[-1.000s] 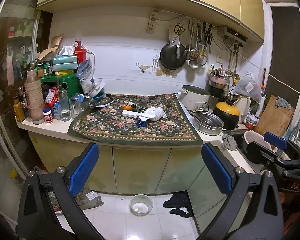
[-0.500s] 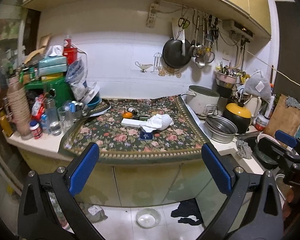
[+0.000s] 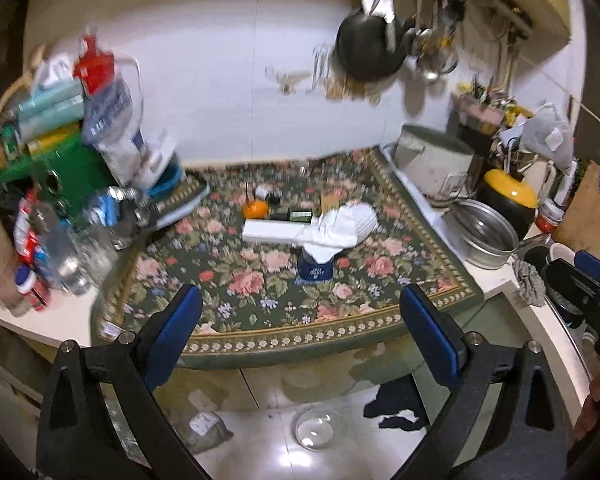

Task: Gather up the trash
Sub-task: 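Reach the right gripper to the white paper towel and grasp it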

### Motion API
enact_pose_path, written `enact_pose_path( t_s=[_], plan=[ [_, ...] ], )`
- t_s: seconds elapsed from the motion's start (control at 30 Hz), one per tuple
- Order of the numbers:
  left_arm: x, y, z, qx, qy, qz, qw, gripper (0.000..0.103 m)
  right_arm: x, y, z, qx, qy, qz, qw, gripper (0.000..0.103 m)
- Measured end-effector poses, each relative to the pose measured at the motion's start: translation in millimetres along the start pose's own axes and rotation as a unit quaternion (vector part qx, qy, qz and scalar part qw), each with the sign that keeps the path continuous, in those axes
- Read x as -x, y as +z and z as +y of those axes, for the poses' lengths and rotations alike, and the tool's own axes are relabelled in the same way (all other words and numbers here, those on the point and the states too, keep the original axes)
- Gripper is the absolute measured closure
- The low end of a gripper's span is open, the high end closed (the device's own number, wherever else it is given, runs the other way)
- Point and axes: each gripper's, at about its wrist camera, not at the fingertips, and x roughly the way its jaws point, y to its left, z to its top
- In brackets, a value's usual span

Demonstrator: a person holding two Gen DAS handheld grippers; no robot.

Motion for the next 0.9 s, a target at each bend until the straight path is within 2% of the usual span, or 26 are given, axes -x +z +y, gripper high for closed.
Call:
enact_pose_path(
  t_s=[0.27, 0.4, 0.47, 0.63, 0.77, 0.9],
  plan=[
    [-84, 13, 16, 0.022, 0.040, 0.048, 0.9978, 0.003, -84, 16, -11, -0.006, 0.027, 0.048, 0.998, 0.002],
    [-114, 19, 19, 0.041, 0.061, 0.049, 0.9961, 0.003, -139, 27, -15, 0.008, 0.070, 0.076, 0.995, 0.006],
    [-129, 23, 19, 0.044, 0.074, 0.046, 0.9952, 0.003, -167, 31, -15, 0.016, 0.087, 0.093, 0.992, 0.011],
    [-178, 30, 19, 0.048, 0.104, 0.073, 0.9907, 0.003, -245, 36, -11, 0.031, 0.125, 0.155, 0.980, 0.022],
    [-211, 22, 24, 0.065, 0.122, 0.099, 0.9855, 0.003, -296, 31, -3, 0.039, 0.156, 0.208, 0.965, 0.037],
    [-240, 10, 27, 0.072, 0.132, 0.136, 0.9793, 0.003, -332, 22, 3, 0.036, 0.172, 0.240, 0.955, 0.042]
  ],
)
